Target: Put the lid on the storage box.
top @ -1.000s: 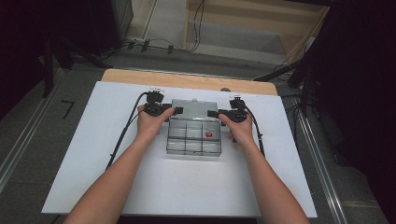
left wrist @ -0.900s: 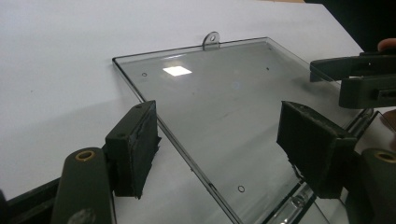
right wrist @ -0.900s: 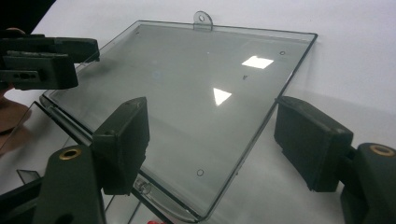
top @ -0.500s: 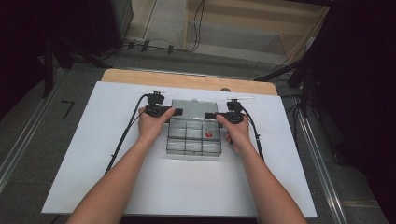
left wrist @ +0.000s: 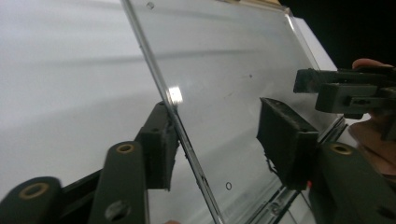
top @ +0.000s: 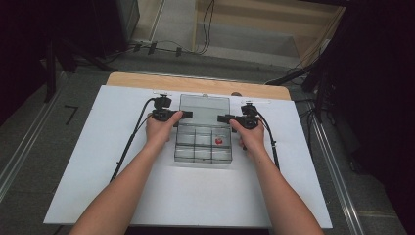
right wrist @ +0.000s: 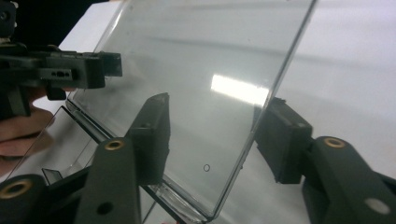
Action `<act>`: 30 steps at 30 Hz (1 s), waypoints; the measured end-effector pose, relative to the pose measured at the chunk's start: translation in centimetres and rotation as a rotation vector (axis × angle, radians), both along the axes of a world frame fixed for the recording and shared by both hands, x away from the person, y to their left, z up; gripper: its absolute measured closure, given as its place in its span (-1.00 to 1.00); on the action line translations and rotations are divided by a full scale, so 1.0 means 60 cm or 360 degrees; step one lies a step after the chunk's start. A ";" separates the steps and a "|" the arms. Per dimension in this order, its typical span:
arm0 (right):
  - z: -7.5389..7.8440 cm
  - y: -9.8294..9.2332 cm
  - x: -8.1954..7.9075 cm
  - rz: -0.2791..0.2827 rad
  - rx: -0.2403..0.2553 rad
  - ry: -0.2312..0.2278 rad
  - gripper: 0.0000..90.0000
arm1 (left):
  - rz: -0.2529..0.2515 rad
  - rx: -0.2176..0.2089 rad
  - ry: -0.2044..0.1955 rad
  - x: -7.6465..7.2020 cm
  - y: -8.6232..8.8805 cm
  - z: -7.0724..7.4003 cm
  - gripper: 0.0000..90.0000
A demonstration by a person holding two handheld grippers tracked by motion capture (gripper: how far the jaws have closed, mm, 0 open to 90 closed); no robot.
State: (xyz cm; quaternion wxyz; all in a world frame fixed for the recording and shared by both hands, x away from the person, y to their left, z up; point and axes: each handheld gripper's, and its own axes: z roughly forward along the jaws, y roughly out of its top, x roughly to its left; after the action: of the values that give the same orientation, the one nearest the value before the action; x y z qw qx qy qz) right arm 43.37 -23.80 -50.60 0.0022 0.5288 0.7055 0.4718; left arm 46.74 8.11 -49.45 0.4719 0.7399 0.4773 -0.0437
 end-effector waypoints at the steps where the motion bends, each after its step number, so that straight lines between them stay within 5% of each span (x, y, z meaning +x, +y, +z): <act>1: 0.003 -0.001 -0.002 -0.0005 -0.0001 -0.0023 0.11 | -0.0002 -0.0012 -0.0014 -0.001 0.001 0.003 0.14; 9: 0.019 -0.007 -0.016 0.0003 -0.0004 -0.0163 0.33 | -0.0060 -0.0109 -0.0098 -0.008 0.015 0.016 0.40; 16: 0.025 -0.009 -0.030 0.0030 -0.0036 -0.0278 0.43 | -0.0120 -0.0119 -0.0212 -0.019 0.021 0.019 0.48; 20: 0.027 -0.009 -0.037 0.0064 -0.0103 -0.0371 0.44 | -0.0165 -0.0126 -0.0232 -0.018 0.019 0.024 0.37; 25: 0.028 -0.007 -0.043 0.0070 -0.0151 -0.0432 0.44 | -0.0101 -0.0134 -0.0329 -0.011 0.020 0.056 -0.02; 30: 0.028 -0.007 -0.044 0.0075 -0.0161 -0.0460 0.45 | -0.0071 -0.0101 -0.0390 0.003 0.023 0.091 0.03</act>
State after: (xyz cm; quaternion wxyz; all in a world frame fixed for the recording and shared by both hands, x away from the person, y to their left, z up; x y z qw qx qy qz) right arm 40.70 -24.21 -48.94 0.1193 0.4380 0.7329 0.5068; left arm 46.92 9.50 -43.98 0.5490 0.7348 0.3978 0.0216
